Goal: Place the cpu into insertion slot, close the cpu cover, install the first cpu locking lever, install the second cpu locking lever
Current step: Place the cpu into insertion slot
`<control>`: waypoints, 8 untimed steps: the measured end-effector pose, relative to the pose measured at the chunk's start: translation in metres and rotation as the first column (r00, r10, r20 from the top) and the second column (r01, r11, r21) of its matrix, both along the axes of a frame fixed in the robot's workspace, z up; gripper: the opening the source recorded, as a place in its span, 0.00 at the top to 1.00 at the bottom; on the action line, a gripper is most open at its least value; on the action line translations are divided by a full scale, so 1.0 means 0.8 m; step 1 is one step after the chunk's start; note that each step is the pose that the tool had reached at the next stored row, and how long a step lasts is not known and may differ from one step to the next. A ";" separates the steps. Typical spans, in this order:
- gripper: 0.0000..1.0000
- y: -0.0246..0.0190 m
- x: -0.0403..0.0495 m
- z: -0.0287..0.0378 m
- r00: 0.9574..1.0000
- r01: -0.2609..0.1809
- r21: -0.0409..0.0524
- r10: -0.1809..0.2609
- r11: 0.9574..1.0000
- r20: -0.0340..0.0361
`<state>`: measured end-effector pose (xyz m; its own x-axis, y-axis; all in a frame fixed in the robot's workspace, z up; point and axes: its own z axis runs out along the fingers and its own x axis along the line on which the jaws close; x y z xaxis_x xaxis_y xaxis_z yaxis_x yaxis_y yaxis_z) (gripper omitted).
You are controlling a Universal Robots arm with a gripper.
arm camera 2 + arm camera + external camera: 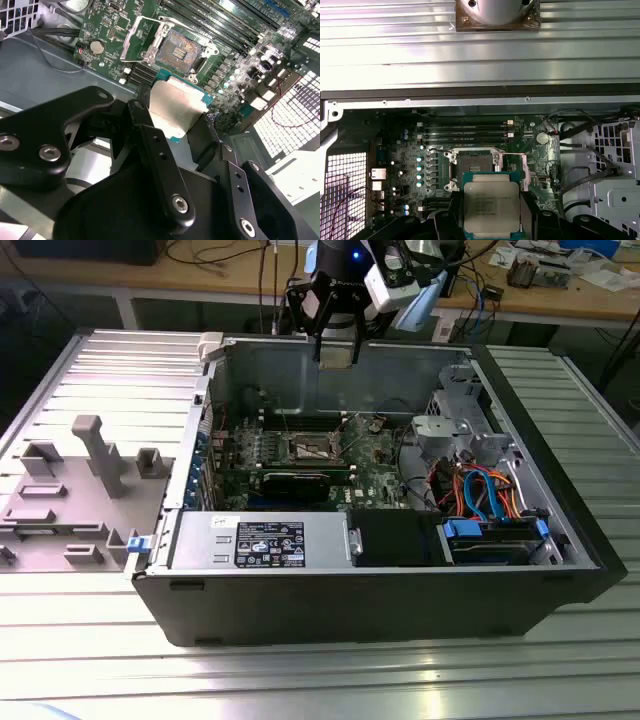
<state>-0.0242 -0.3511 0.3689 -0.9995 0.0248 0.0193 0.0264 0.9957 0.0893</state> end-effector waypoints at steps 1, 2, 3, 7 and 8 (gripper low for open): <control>0.46 0.0000 0.000 0.0000 1.000 0.000 0.000 0.000 1.000 0.000; 0.46 0.0000 0.000 0.0000 1.000 0.000 0.000 0.000 1.000 0.000; 0.46 0.0000 0.000 0.0000 1.000 0.000 0.000 0.000 1.000 0.000; 0.46 0.0000 0.000 -0.0001 1.000 0.012 0.000 -0.012 1.000 0.000; 0.46 0.0000 0.000 -0.0002 1.000 0.021 0.000 -0.021 1.000 0.000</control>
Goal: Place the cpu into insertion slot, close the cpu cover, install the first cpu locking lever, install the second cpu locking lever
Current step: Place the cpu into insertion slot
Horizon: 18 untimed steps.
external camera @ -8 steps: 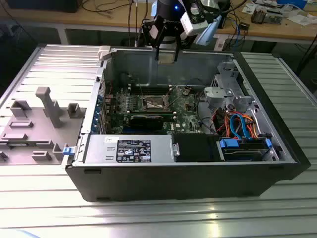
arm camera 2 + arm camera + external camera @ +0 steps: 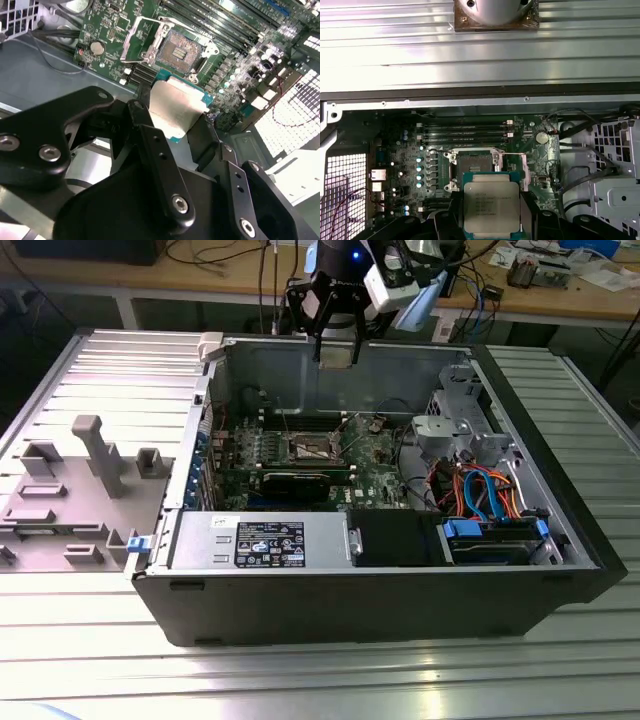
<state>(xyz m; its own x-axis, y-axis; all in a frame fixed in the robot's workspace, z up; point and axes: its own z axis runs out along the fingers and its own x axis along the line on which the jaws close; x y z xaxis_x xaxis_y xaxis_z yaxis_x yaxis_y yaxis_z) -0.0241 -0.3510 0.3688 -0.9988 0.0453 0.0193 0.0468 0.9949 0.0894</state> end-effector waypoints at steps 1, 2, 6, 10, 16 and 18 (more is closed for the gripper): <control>0.46 0.0000 0.000 0.0000 1.000 0.012 0.000 -0.012 1.000 0.000; 0.46 0.0000 0.000 -0.0001 1.000 0.025 0.000 -0.025 1.000 0.000; 0.46 0.0000 0.000 -0.0004 0.997 0.079 0.000 -0.079 0.997 0.000; 0.46 0.0000 -0.002 -0.0003 0.996 0.085 0.000 -0.085 0.996 0.000; 0.46 0.0000 -0.003 -0.0004 0.996 0.085 0.000 -0.085 0.996 0.000; 0.46 0.0000 -0.003 -0.0004 0.996 0.086 0.000 -0.086 0.996 0.000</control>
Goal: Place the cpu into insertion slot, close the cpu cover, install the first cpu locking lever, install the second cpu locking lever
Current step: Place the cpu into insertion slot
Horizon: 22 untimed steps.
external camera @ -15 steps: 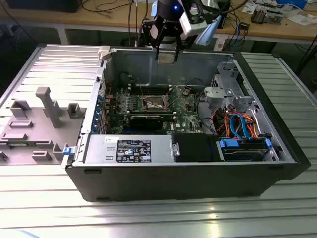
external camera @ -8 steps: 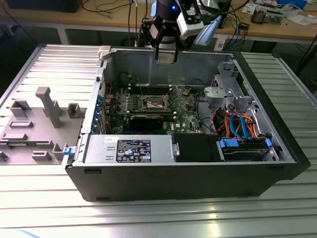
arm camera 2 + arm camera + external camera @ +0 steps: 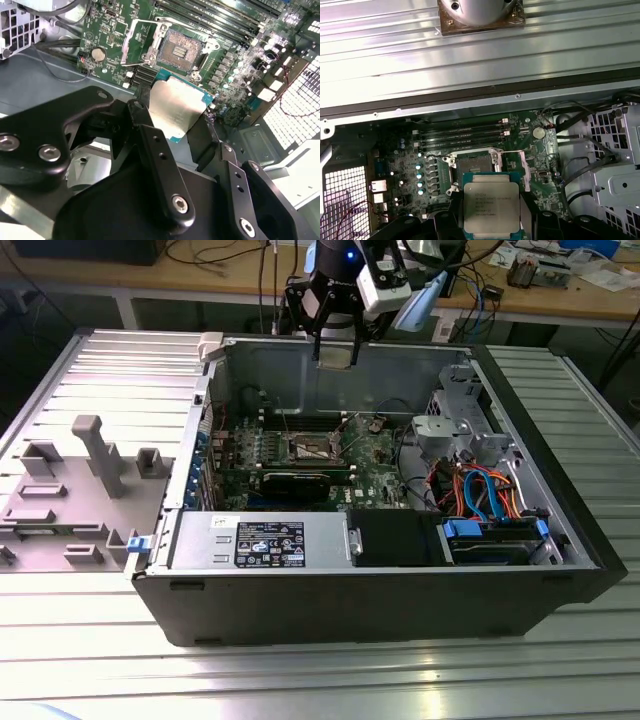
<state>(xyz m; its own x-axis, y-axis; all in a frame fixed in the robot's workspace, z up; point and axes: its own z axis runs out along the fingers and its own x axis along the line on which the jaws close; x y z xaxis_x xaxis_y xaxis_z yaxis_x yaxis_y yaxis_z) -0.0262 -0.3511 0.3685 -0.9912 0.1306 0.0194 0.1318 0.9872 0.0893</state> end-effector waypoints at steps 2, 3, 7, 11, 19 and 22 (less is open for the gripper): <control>0.46 0.0000 0.000 0.0000 1.000 0.003 0.000 -0.003 1.000 0.000; 0.46 0.0000 0.000 0.0000 1.000 0.006 0.000 -0.006 1.000 0.000; 0.46 0.0000 0.000 0.0000 1.000 0.016 0.000 -0.016 1.000 0.000; 0.46 0.0000 0.000 0.0000 1.000 0.026 0.000 -0.026 1.000 0.000; 0.46 0.0000 0.000 0.0000 0.999 0.040 0.000 -0.040 0.999 0.000; 0.46 0.0000 0.000 0.0000 0.999 0.046 0.000 -0.046 0.999 0.000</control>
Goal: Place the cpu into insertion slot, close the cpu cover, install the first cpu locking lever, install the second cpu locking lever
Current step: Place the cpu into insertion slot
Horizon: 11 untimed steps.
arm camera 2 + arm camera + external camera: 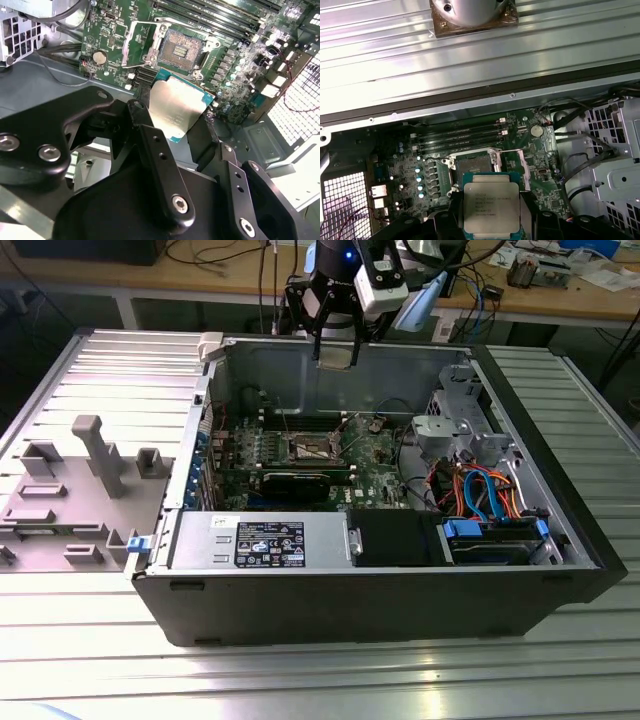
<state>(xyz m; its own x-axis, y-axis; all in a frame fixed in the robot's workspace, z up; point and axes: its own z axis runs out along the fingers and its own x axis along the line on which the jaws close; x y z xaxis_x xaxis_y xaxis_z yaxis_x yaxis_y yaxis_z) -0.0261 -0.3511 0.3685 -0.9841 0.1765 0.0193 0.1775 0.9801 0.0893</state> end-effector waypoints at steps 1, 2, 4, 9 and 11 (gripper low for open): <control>0.46 0.0000 0.000 0.0000 1.000 0.002 0.000 -0.002 1.000 0.000; 0.46 0.0000 0.000 0.0000 1.000 0.004 0.000 -0.004 1.000 0.000; 0.46 0.0000 0.000 0.0000 1.000 0.011 0.000 -0.011 1.000 0.000; 0.46 0.0000 0.000 0.0000 1.000 0.027 0.000 -0.027 1.000 0.000; 0.46 0.0000 0.000 -0.0001 0.999 0.033 0.000 -0.033 0.999 0.000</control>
<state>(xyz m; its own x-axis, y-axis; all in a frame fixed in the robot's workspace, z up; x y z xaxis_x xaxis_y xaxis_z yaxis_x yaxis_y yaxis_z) -0.0262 -0.3511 0.3684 -0.9778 0.2088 0.0194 0.2097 0.9737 0.0892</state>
